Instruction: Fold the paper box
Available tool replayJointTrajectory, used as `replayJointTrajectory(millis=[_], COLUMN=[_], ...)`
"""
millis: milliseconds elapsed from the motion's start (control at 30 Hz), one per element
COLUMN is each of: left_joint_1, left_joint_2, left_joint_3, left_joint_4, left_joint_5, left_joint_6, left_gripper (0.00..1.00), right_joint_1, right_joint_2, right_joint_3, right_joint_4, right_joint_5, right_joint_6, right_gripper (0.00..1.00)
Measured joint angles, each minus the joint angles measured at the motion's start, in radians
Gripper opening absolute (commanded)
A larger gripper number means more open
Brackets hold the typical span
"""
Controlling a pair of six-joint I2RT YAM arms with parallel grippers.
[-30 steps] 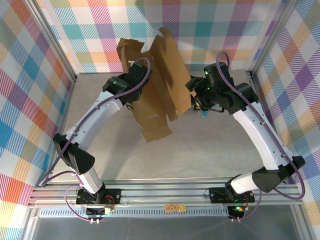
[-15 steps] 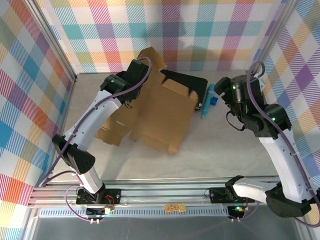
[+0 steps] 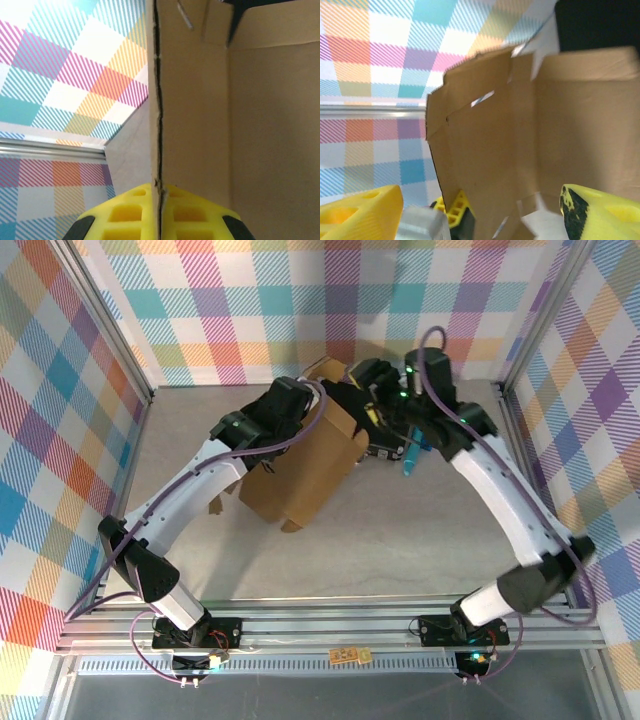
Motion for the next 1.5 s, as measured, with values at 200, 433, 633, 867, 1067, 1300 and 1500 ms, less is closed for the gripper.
replayJointTrajectory(millis=[200,433,633,867,1067,1300,1500], left_joint_1=[-0.014,-0.038,-0.051,-0.068,-0.075,-0.032,0.142], left_joint_2=[-0.014,-0.014,-0.013,-0.013,-0.012,-0.127,-0.394], left_joint_3=[-0.042,-0.053,-0.053,-0.071,-0.035,0.178,-0.144], left_joint_4=[0.045,0.058,0.072,0.105,0.063,-0.079,0.013], left_joint_5=[0.016,0.03,0.029,0.016,0.009,0.183,0.425], left_joint_6=[0.048,0.071,0.085,0.098,-0.029,-0.852,-1.469], left_gripper=[0.0,0.0,0.0,0.0,0.86,0.78,0.74], right_joint_1=[0.019,0.045,0.048,0.048,0.043,0.004,-0.02], right_joint_2=[0.128,0.131,0.157,0.221,0.229,0.19,0.181], right_joint_3=[0.031,0.052,0.07,0.094,0.094,-0.099,-0.215], right_joint_4=[0.08,0.119,0.121,0.118,0.141,0.334,0.439], right_joint_5=[-0.135,-0.172,-0.191,-0.186,-0.169,-0.156,-0.109], right_joint_6=[0.137,0.183,0.205,0.207,0.208,0.306,0.377], right_gripper=[0.78,0.71,0.55,0.12,0.0,0.0,0.0])
